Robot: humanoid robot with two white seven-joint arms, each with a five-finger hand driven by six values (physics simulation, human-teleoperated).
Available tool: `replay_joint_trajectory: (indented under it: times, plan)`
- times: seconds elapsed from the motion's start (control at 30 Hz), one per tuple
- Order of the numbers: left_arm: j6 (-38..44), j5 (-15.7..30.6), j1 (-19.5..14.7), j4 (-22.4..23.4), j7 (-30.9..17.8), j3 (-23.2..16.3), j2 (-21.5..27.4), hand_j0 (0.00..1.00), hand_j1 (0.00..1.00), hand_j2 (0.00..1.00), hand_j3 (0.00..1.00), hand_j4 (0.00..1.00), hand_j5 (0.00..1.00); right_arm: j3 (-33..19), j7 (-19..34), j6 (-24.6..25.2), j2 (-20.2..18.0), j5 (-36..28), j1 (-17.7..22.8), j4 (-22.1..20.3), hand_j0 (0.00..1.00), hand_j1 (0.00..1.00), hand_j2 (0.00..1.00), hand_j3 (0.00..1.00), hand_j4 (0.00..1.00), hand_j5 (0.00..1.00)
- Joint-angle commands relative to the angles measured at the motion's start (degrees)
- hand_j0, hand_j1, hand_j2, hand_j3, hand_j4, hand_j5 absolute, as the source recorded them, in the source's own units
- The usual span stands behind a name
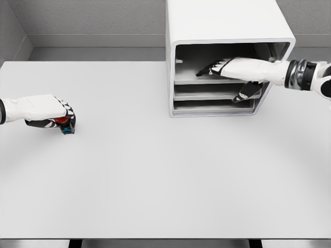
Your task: Slide open multi-storey tabletop storage cabinets and put open load switch and slide close multi-storey tabletop storage cabinets
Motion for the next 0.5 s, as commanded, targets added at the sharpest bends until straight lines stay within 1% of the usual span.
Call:
replay_joint_trajectory:
  times: [0.0, 0.13, 0.3, 0.47]
  plan:
    - [0.05, 0.28, 0.0, -0.05, -0.43, 0.0, 0.0, 0.43, 0.43, 0.43, 0.43, 0.43, 0.43, 0.52, -0.03, 0.17, 0.02, -0.29, 0.0, 0.23, 1.0, 1.0, 1.0, 1.0, 1.0, 1.0]
    - [0.05, 0.37, -0.44, -0.05, -0.43, 0.0, 0.09, 0.41, 0.41, 0.41, 0.41, 0.41, 0.41, 0.52, -0.03, 0.17, -0.33, 0.07, 0.18, -0.91, 1.0, 1.0, 1.0, 1.0, 1.0, 1.0]
    - [0.05, 0.54, -1.93, -0.14, -0.43, 0.0, 0.35, 0.41, 0.41, 0.41, 0.41, 0.41, 0.41, 0.34, -0.03, 0.17, -0.77, 0.07, 0.35, -2.14, 1.0, 1.0, 1.0, 1.0, 1.0, 1.0]
    - [0.05, 0.63, -2.9, -0.49, -0.34, 0.09, 0.53, 0.38, 0.38, 0.38, 0.38, 0.38, 0.38, 0.08, -0.03, 0.17, -2.44, -0.02, 0.53, -2.93, 1.0, 1.0, 1.0, 1.0, 1.0, 1.0]
